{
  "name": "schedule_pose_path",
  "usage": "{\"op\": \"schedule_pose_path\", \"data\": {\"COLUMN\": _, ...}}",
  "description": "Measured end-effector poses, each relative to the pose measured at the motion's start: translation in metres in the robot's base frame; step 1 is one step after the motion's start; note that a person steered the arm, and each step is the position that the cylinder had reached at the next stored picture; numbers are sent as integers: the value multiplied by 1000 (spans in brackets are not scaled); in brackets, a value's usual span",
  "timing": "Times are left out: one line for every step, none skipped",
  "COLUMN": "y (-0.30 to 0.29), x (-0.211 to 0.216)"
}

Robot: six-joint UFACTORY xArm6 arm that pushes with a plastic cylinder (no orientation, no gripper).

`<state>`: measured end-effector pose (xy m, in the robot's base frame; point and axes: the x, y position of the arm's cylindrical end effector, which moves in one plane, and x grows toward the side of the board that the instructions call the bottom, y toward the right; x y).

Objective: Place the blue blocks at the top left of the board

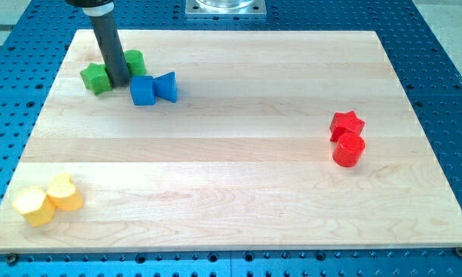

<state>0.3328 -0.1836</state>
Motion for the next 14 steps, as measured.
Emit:
{"op": "schedule_pose_path", "data": {"y": 7, "x": 5}}
{"op": "schedule_pose_path", "data": {"y": 18, "x": 7}}
{"op": "schedule_pose_path", "data": {"y": 28, "x": 7}}
{"op": "schedule_pose_path", "data": {"y": 38, "x": 7}}
{"op": "schedule_pose_path", "data": {"y": 44, "x": 7}}
{"op": "schedule_pose_path", "data": {"y": 48, "x": 7}}
{"op": "schedule_pose_path", "data": {"y": 52, "x": 7}}
{"op": "schedule_pose_path", "data": {"y": 58, "x": 7}}
{"op": "schedule_pose_path", "data": {"y": 58, "x": -1}}
{"op": "schedule_pose_path", "data": {"y": 58, "x": -7}}
{"op": "schedule_pose_path", "data": {"y": 58, "x": -7}}
{"op": "schedule_pose_path", "data": {"y": 57, "x": -4}}
{"op": "schedule_pose_path", "data": {"y": 57, "x": 1}}
{"op": "schedule_pose_path", "data": {"y": 54, "x": 11}}
